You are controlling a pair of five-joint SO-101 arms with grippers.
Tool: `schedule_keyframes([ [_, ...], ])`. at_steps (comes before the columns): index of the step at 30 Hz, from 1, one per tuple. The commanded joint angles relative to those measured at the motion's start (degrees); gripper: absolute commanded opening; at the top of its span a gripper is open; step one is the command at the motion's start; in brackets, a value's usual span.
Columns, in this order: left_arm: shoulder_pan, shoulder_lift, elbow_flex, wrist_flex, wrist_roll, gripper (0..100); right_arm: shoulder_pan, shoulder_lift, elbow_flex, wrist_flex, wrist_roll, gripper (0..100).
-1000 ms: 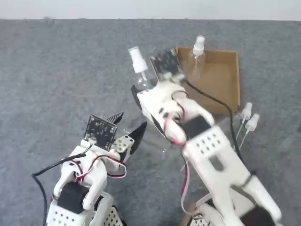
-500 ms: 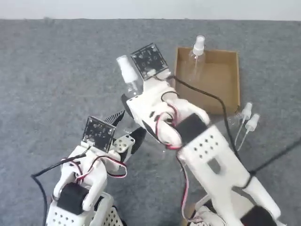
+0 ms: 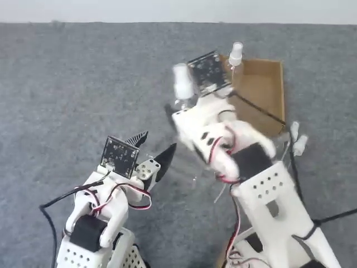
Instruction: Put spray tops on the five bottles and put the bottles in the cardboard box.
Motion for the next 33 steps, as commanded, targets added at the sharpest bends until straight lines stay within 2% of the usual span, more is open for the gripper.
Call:
schedule_keyframes([
  [1, 0.09, -0.26, -0.22, -1.14, 0.44, 23, 9.71, -0.84, -6.24, 4.09, 5.36, 0.6],
  [6, -0.35, -0.26, -0.22, -1.14, 0.44, 23, 24.22, 1.80, -8.62, -0.48, 8.70, 0.6],
  [11, -0.35, -0.26, -0.13, -1.14, 0.53, 22, 31.34, 10.59, -8.88, -9.36, 9.14, 0.6],
  [15, -0.44, -0.26, 1.01, -1.49, 0.26, 18, 33.98, 19.38, -8.97, -19.47, 9.14, 0.6],
  [20, -0.44, -0.26, 1.01, -1.49, 0.26, 1, 35.38, 29.93, -11.16, -31.16, 8.79, 0.6],
  [30, -0.44, -0.35, 1.27, -1.41, 0.26, 1, 35.91, 55.25, -28.66, -41.89, 8.62, 0.6],
  [33, -0.44, -0.35, 1.27, -1.41, 0.26, 1, 36.44, 61.23, -32.18, -44.35, 6.51, 0.6],
])
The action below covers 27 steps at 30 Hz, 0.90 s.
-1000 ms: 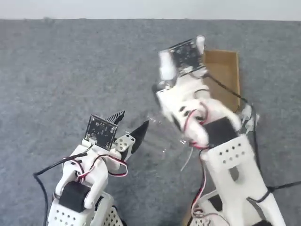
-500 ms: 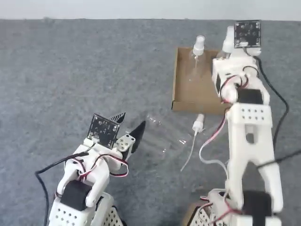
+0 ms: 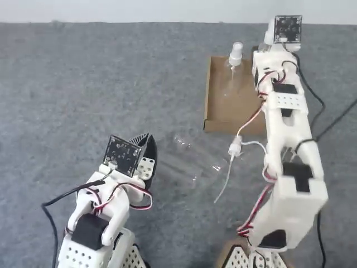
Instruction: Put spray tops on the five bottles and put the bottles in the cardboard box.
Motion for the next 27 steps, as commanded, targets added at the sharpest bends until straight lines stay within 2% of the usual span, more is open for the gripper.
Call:
schedule_keyframes([
  [1, -0.35, -0.79, -0.22, -1.41, 0.26, 1, 1.89, 5.76, -8.79, -4.53, -2.73, 0.6],
  [10, -0.35, -0.79, -0.22, -1.41, 0.26, 1, 2.33, 13.05, -12.75, -4.88, -4.13, 0.6],
  [23, -0.35, -0.79, -0.22, -1.23, 0.26, 1, 2.15, 13.76, -12.40, -2.33, -4.04, 0.9],
  [27, -0.35, -0.79, -0.22, -1.23, 0.26, 1, 1.98, 13.76, -12.40, -2.24, -3.87, 8.9],
])
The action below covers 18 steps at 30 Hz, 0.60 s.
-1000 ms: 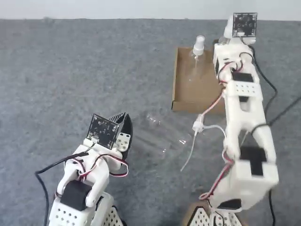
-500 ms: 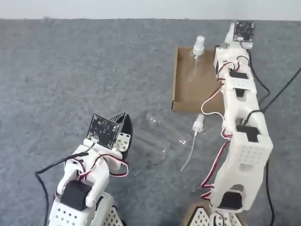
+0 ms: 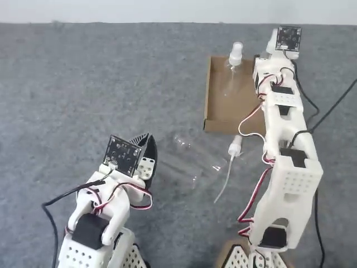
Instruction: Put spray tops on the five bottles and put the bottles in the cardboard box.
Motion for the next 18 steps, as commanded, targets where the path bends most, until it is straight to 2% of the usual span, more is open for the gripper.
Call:
schedule_keyframes([
  [1, -0.35, -0.79, -0.22, -1.23, 0.26, 1, 0.13, -1.54, -3.87, 0.75, -0.35, 11.7],
  [9, -0.35, -0.79, -0.22, -1.23, 0.26, 1, 0.04, -1.63, -3.87, 0.75, -0.09, 26.9],
  [18, -0.35, -0.79, -0.22, -1.23, 0.26, 1, 0.04, -2.24, -4.13, 0.84, 0.00, 28.9],
])
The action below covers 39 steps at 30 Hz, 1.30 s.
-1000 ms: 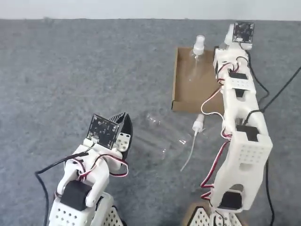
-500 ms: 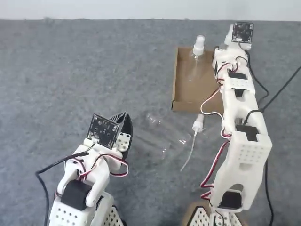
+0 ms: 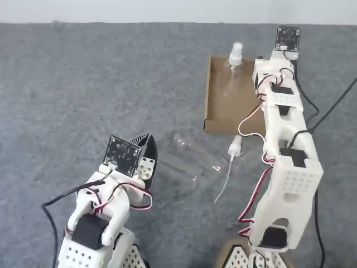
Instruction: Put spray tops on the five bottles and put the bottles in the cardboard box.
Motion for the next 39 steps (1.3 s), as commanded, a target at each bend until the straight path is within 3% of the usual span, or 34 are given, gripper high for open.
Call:
schedule_keyframes([
  [1, -0.35, -0.79, -0.22, -1.23, 0.26, 1, 0.04, -2.24, -4.22, 0.31, 0.00, 28.9],
  [5, -0.35, -0.79, -0.22, -1.23, 0.26, 1, 0.04, -2.33, -5.19, 1.01, 0.00, 28.9],
  [20, -0.35, -0.79, -0.22, -1.32, 0.18, 1, 0.04, -2.24, -23.82, 19.91, -0.09, 28.9],
  [39, -0.35, -0.79, -0.13, -1.41, 0.18, 1, 0.13, -2.15, -63.30, 65.98, -0.18, 28.5],
])
